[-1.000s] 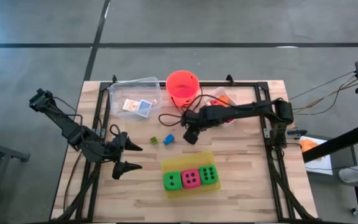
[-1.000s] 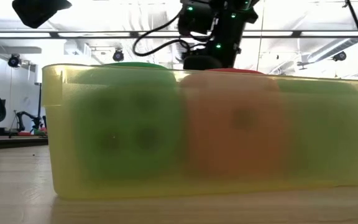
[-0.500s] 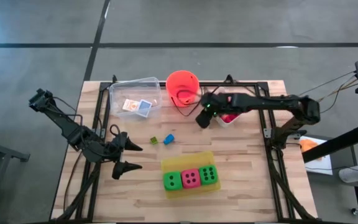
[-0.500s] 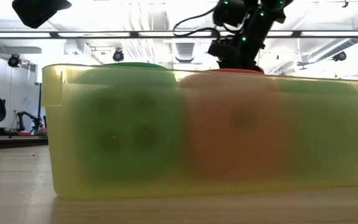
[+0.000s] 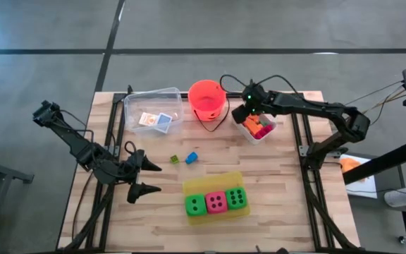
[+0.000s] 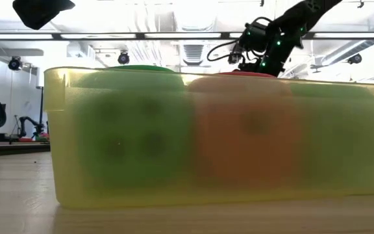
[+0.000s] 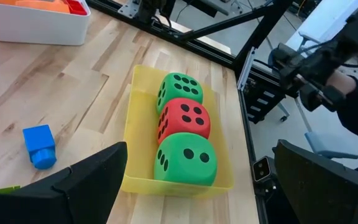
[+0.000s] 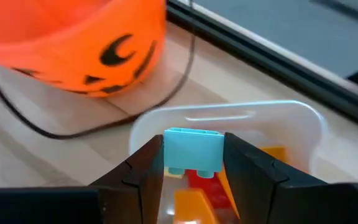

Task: Pick & Place Toys
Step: Put the light blue game piece into the white bin

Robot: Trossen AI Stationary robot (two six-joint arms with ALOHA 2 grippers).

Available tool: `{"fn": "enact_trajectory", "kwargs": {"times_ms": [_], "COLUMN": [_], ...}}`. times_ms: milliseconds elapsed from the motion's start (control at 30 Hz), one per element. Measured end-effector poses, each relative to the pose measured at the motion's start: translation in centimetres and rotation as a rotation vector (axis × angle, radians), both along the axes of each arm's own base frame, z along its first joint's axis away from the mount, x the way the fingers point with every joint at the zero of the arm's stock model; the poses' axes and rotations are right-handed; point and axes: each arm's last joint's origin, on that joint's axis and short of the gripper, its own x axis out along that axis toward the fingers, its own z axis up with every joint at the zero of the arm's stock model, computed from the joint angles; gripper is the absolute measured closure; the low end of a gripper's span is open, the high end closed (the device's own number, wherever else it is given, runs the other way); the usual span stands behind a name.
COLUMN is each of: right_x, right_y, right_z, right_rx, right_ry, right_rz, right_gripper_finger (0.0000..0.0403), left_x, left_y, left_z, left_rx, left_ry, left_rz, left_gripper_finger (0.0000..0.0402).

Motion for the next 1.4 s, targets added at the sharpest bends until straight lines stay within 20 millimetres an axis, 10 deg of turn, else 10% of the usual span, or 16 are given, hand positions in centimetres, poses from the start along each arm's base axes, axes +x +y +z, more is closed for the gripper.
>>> {"fn": "enact_trajectory", "kwargs": {"times_ms": [567,1400], "right_x": [-0.8,-0.2], "right_y": [-1.1,-1.3], "right_z": [-3.8,-4.5], "right_rx": [0.12,0.156], "right_ry": [0.051,0.056], "right_rz": [0.015,0.089], "right_gripper_finger": [0.0255,0.0255], "left_x": [0.0,0.0], "left_y": [0.0,0.0], "left_z": [0.0,0.0], "left_rx": [-0.007,-0.007], "left_ry": [0.0,0.0], "left_rz": [0.003,0.004], "left_gripper_finger": [0.0007,0.0007]}}
